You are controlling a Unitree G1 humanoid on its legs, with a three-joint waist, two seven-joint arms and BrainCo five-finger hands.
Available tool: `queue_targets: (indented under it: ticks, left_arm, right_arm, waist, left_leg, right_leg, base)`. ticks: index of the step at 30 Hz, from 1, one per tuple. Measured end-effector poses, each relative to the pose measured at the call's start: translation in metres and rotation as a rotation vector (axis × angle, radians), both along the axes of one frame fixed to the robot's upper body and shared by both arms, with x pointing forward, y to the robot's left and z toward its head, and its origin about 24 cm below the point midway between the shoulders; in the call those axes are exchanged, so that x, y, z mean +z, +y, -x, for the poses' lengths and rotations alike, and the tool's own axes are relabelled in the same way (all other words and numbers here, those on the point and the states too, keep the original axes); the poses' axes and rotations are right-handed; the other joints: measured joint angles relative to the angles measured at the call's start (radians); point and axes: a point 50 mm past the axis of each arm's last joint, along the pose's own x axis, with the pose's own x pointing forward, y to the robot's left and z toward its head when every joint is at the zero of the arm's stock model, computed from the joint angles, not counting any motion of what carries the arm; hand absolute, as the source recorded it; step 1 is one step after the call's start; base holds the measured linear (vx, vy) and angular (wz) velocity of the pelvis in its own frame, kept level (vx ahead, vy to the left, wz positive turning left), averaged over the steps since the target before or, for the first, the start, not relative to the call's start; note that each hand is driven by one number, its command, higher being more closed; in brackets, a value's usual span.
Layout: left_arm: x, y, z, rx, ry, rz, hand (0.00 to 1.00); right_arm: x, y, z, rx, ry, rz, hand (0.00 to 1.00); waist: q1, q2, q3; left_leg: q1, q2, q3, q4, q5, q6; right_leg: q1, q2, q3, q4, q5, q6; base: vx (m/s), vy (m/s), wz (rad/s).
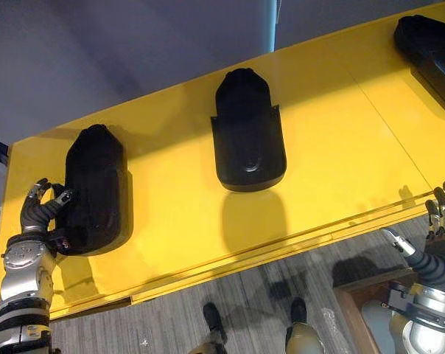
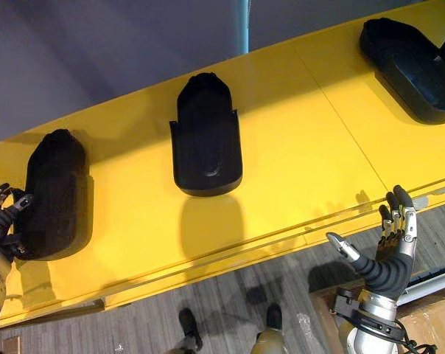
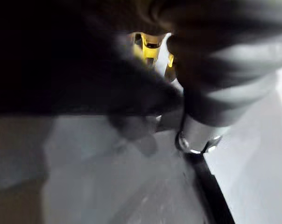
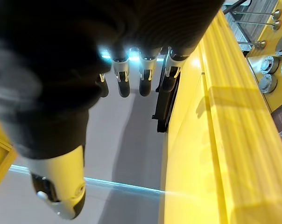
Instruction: Walk over and take plastic housings, then place them on the shelf
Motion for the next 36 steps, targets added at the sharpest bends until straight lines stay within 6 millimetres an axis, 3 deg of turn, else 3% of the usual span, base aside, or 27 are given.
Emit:
queue_targets:
  ticks: [5, 9, 10, 13, 16, 19, 20, 22, 24, 27, 36]
  left_arm:
    - [0.02, 0.004, -0.003, 0.025, -0.126, 0.103, 0.0]
    - [0.071, -0.016, -0.001, -0.137, -0.464, 0.23, 0.0]
    - [0.088, -0.023, 0.006, -0.168, -0.556, 0.205, 1.0]
    - [0.106, -0.036, 0.03, -0.189, -0.692, 0.119, 1.0]
    - [0.086, -0.057, 0.065, -0.192, -0.757, 0.109, 1.0]
    - [0.008, -0.097, 0.113, -0.166, -0.617, 0.275, 1.0]
    - [0.001, -0.1, 0.117, -0.158, -0.595, 0.296, 1.0]
    - [-0.05, -0.122, 0.14, -0.107, -0.407, 0.432, 1.0]
    - [-0.069, -0.138, 0.148, -0.119, -0.313, 0.496, 1.0]
    - [-0.084, -0.157, 0.155, -0.169, -0.235, 0.554, 1.0]
    - [-0.082, -0.178, 0.139, -0.298, -0.236, 0.569, 1.0]
  right_arm:
    - [-0.003, 0.004, -0.001, 0.038, 0.012, -0.003, 0.0]
    - [-0.011, 0.011, 0.0, 0.073, 0.037, -0.033, 0.0]
    - [-0.013, 0.012, 0.001, 0.08, 0.041, -0.039, 0.0]
    - [-0.02, 0.015, 0.005, 0.089, 0.072, -0.054, 0.0]
    - [-0.032, 0.02, 0.013, 0.083, 0.118, -0.104, 0.0]
    - [-0.046, 0.025, 0.026, 0.049, 0.181, -0.151, 0.0]
    - [-0.047, 0.025, 0.027, 0.045, 0.185, -0.154, 0.0]
    - [-0.05, 0.025, 0.03, 0.034, 0.202, -0.16, 0.0]
    - [-0.05, 0.028, 0.028, 0.041, 0.202, -0.153, 0.0]
    - [-0.051, 0.033, 0.027, 0.058, 0.207, -0.166, 0.0]
    - [-0.054, 0.04, 0.022, 0.045, 0.206, -0.187, 0.0]
  waist:
    - [0.0, -0.004, 0.001]
    - [0.004, -0.014, -0.014]
    - [0.003, -0.019, -0.026]
    - [0.003, -0.02, -0.078]
    - [0.013, -0.019, -0.141]
    - [0.042, -0.005, -0.18]
    - [0.043, -0.003, -0.181]
    - [0.069, 0.006, -0.187]
    - [0.096, 0.006, -0.188]
    - [0.098, 0.007, -0.19]
    - [0.089, 0.009, -0.185]
  left_leg:
    - [0.03, 0.001, 0.008, -0.002, 0.0, 0.0]
    - [0.058, 0.002, 0.019, -0.009, -0.001, 0.0]
    - [0.065, 0.002, 0.019, -0.01, -0.001, -0.001]
    - [0.088, 0.0, 0.02, -0.022, -0.001, -0.001]
    - [0.115, 0.0, 0.017, -0.028, -0.001, -0.001]
    - [0.124, 0.001, -0.013, -0.03, -0.004, -0.004]
    - [0.124, 0.001, -0.015, -0.031, -0.005, -0.005]
    - [0.121, 0.003, -0.033, -0.037, -0.013, -0.018]
    - [0.118, 0.002, -0.038, -0.037, -0.017, -0.02]
    - [0.096, -0.003, -0.049, -0.035, -0.019, -0.02]
    - [0.033, -0.004, -0.054, -0.035, 0.009, -0.025]
  right_leg:
    - [0.028, 0.002, 0.003, -0.004, 0.0, 0.0]
    - [0.056, 0.004, 0.003, -0.014, 0.001, 0.0]
    - [0.065, 0.004, 0.002, -0.02, 0.002, -0.001]
    - [0.093, 0.005, -0.002, -0.038, 0.002, -0.001]
    - [0.146, 0.006, -0.024, -0.071, 0.001, -0.001]
    - [0.199, 0.008, -0.073, -0.1, -0.001, 0.002]
    - [0.202, 0.008, -0.079, -0.102, -0.002, 0.003]
    - [0.22, 0.009, -0.115, -0.106, -0.006, 0.001]
    - [0.222, 0.007, -0.119, -0.105, -0.01, 0.006]
    - [0.217, 0.007, -0.118, -0.107, -0.012, 0.011]
    - [0.144, 0.008, -0.113, -0.085, -0.001, 0.003]
  base:
    - [0.0, 0.003, -0.03]
    - [-0.01, 0.003, -0.02]
    - [0.0, 0.0, 0.0]
    - [0.04, 0.006, 0.0]
    - [0.07, -0.001, 0.12]
    - [0.04, -0.003, 0.36]
    - [-0.01, 0.011, 0.42]
    - [-0.04, 0.027, 0.42]
    - [-0.1, 0.039, 0.2]
    - [-0.1, 0.022, 0.15]
    - [0.0, 0.001, 0.04]
